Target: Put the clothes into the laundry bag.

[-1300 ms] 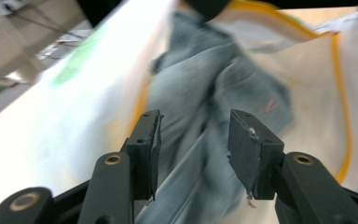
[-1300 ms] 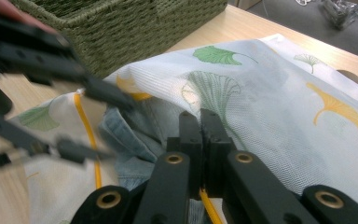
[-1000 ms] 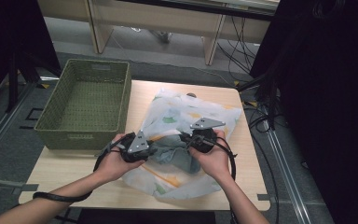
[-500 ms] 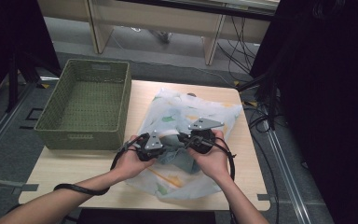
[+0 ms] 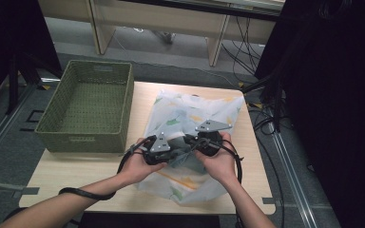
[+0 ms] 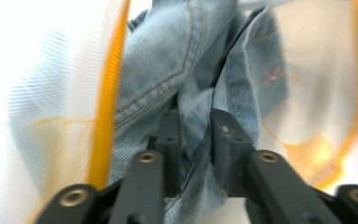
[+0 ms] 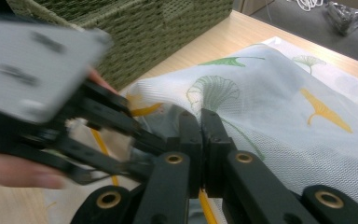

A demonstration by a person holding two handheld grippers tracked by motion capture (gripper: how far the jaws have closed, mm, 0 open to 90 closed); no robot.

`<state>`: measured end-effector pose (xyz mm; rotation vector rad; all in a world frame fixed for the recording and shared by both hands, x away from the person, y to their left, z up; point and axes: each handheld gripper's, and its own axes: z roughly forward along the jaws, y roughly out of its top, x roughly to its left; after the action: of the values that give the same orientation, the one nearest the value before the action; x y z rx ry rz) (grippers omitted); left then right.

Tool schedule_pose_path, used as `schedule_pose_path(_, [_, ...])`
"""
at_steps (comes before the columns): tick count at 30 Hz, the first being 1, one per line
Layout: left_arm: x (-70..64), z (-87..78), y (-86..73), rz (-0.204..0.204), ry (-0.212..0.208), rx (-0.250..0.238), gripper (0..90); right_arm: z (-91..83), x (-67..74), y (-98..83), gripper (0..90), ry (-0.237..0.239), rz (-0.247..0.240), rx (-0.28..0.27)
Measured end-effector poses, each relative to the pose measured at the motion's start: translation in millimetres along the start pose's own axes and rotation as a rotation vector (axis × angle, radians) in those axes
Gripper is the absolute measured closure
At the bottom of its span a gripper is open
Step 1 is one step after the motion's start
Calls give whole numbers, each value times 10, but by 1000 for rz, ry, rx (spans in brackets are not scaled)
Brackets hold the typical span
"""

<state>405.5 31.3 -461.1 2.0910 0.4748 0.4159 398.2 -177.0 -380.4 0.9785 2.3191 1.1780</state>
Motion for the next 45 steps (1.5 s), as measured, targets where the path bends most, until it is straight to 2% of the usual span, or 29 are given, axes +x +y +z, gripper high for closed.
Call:
schedule_pose_path(2, [-8, -162, 24, 14, 5, -29, 689, -3, -21, -6, 900, -4, 2, -1])
schedule_pose_path(3, [-3, -245, 38, 22, 19, -48, 686, -7, -15, -9, 900, -7, 23, 4])
schedule_pose_path(4, [9, -318, 54, 34, 38, -65, 685, -2, -31, -8, 900, -4, 7, 1])
schedule_pose_path(6, [51, -438, 83, 43, 86, -98, 686, 1, -35, -6, 900, -7, 10, 1])
schedule_pose_path(8, [122, -497, 103, 46, 123, -108, 677, 12, -35, -3, 900, -8, 2, 1])
schedule_pose_path(11, [225, -471, 96, 59, 165, -82, 622, 24, -13, -3, 899, -11, -4, 3])
schedule_pose_path(13, [257, -416, 82, 60, 149, -62, 575, 30, -4, -5, 900, -10, -5, 4])
schedule_pose_path(16, [236, -327, 67, 89, 125, -32, 542, 40, -11, -8, 899, -5, -3, 6])
schedule_pose_path(21, [162, -181, 59, 179, 125, 34, 518, 38, -12, -11, 900, -7, -2, 6])
schedule_pose_path(23, [144, -134, 55, 191, 123, 53, 514, 35, -1, -8, 900, -5, -2, 4])
schedule_pose_path(25, [141, -100, 54, 225, 140, 78, 546, 28, 11, -1, 900, -6, -7, -2])
schedule_pose_path(27, [158, -77, 51, 238, 153, 88, 593, 15, 22, 10, 900, -6, -13, -7])
schedule_pose_path(30, [195, -79, 58, 208, 145, 68, 728, -1, 36, 31, 899, -4, -16, -16])
schedule_pose_path(32, [224, -114, 69, 177, 143, 40, 854, -4, 35, 32, 900, -4, -15, -15])
schedule_pose_path(33, [237, -132, 74, 171, 144, 36, 875, -6, 34, 31, 900, -6, -8, -13])
schedule_pose_path(39, [288, -333, 111, 148, 165, 0, 880, -40, -6, 20, 899, -16, -20, -13])
schedule_pose_path(42, [260, -457, 115, 146, 156, -18, 880, -66, 9, -11, 899, -10, -30, -1])
schedule_pose_path(45, [183, -532, 98, 186, 144, -4, 879, -69, 40, -49, 899, -8, -62, 23])
